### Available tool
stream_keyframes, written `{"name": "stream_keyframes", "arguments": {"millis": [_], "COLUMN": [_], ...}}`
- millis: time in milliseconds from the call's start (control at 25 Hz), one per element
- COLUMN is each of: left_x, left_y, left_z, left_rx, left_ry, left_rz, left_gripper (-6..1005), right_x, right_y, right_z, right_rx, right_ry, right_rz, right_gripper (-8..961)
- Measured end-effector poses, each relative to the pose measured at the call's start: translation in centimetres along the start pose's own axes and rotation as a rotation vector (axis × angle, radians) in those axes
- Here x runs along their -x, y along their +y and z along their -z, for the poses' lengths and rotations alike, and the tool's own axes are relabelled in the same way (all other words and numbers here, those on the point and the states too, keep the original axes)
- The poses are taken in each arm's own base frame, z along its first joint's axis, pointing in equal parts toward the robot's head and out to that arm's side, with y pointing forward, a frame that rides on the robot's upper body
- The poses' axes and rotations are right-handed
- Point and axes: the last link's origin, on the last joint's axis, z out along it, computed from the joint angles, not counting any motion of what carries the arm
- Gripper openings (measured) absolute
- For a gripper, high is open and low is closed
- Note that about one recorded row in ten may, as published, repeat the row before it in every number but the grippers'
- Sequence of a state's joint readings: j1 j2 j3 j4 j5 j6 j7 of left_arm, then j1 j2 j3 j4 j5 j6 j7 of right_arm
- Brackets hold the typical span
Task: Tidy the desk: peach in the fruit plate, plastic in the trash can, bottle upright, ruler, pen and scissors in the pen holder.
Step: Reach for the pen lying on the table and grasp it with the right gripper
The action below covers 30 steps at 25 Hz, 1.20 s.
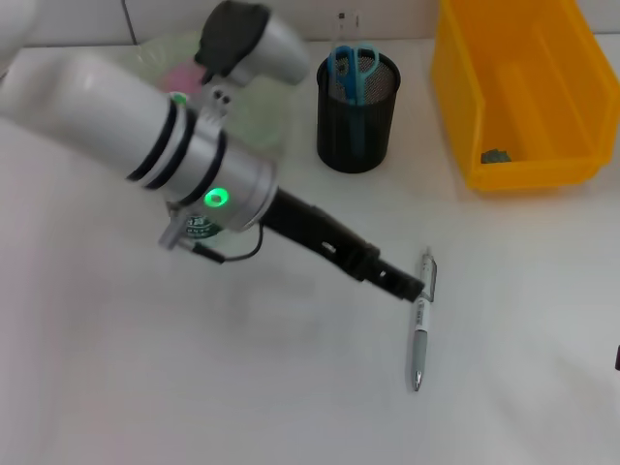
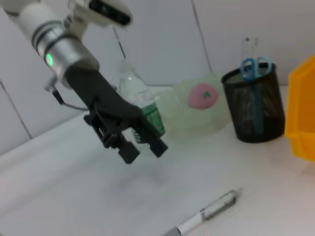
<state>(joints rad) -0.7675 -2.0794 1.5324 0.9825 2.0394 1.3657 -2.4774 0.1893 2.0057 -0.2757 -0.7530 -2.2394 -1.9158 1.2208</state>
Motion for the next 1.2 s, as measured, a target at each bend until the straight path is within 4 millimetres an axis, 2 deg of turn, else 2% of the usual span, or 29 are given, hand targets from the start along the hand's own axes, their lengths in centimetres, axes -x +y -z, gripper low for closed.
{"name": "stream_keyframes", "arguments": {"millis": [80,200,360,520,600,800,1080,1200], "left_x": [-0.6,-2.8,-3.3,-3.2,-2.5,-1.1,-0.5,-0.4], "left_y": [0.3,1.6,2.6,2.8,2.2,1.0,0.9,1.6], "left_z": [-0.2,-1.3,-2.2,-3.4,-4.6,-6.2,-6.6,-7.2], "left_rx": [-0.031,-0.145,-0.158,-0.183,-0.184,-0.202,-0.200,-0.190], "left_ry": [-0.016,-0.075,-0.107,-0.098,-0.067,-0.024,0.007,0.023], "left_rz": [0.002,-0.006,-0.004,0.016,0.056,0.109,0.124,0.101], "left_gripper": [802,802,802,802,802,801,763,734], "right_x": [-0.1,-0.2,-0.1,0.1,0.2,0.5,0.8,1.0], "right_y": [-0.1,-0.2,-0.3,-0.5,-0.5,-0.7,-0.8,-0.8], "right_z": [0.0,0.0,-0.1,-0.1,-0.1,-0.5,-0.9,-1.4], "right_rx": [-0.007,-0.024,-0.024,-0.035,-0.038,-0.034,-0.027,-0.019], "right_ry": [0.002,0.007,0.004,-0.013,-0.020,-0.027,-0.034,-0.041], "right_rz": [-0.001,-0.004,-0.002,-0.002,0.002,0.009,0.013,0.015], "right_gripper": [606,606,606,605,605,604,604,605]}}
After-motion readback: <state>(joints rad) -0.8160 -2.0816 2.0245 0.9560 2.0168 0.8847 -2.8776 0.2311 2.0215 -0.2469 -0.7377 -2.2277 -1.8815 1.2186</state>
